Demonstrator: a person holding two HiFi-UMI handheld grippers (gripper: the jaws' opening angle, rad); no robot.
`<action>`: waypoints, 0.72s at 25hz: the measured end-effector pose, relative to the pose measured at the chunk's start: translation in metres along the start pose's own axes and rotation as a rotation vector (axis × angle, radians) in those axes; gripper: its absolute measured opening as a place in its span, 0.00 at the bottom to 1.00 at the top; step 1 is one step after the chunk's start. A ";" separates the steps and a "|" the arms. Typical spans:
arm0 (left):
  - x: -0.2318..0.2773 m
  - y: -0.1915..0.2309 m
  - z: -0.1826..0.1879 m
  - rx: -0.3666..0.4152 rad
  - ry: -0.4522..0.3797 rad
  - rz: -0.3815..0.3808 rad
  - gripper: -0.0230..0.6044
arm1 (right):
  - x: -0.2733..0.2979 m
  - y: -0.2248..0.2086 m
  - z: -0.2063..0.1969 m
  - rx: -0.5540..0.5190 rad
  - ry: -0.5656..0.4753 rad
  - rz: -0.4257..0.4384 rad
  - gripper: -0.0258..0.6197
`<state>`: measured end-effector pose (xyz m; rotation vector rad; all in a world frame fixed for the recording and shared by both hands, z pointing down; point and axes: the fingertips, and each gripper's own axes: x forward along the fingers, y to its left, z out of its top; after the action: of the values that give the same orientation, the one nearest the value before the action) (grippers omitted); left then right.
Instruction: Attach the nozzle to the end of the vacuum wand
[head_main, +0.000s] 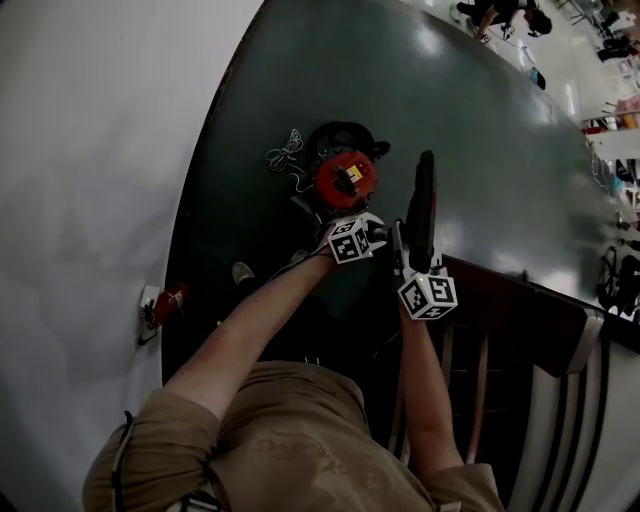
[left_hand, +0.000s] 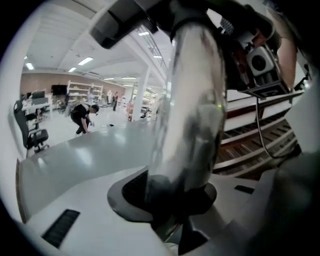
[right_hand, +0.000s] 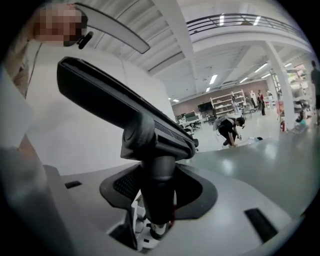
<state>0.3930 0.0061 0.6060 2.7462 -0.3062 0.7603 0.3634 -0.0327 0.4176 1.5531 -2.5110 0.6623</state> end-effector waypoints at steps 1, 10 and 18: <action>0.000 -0.001 0.000 0.024 0.004 -0.015 0.21 | 0.002 0.005 -0.002 -0.021 0.004 0.004 0.33; -0.081 0.012 -0.028 -0.018 -0.090 0.031 0.39 | 0.012 -0.009 0.001 -0.040 -0.061 -0.209 0.33; -0.305 -0.094 -0.272 -0.409 0.058 0.207 0.39 | 0.076 0.303 -0.061 -0.309 0.252 0.506 0.50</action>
<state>0.0348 0.2200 0.6500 2.3275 -0.6616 0.7305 0.0550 0.0458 0.4045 0.6895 -2.6533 0.4502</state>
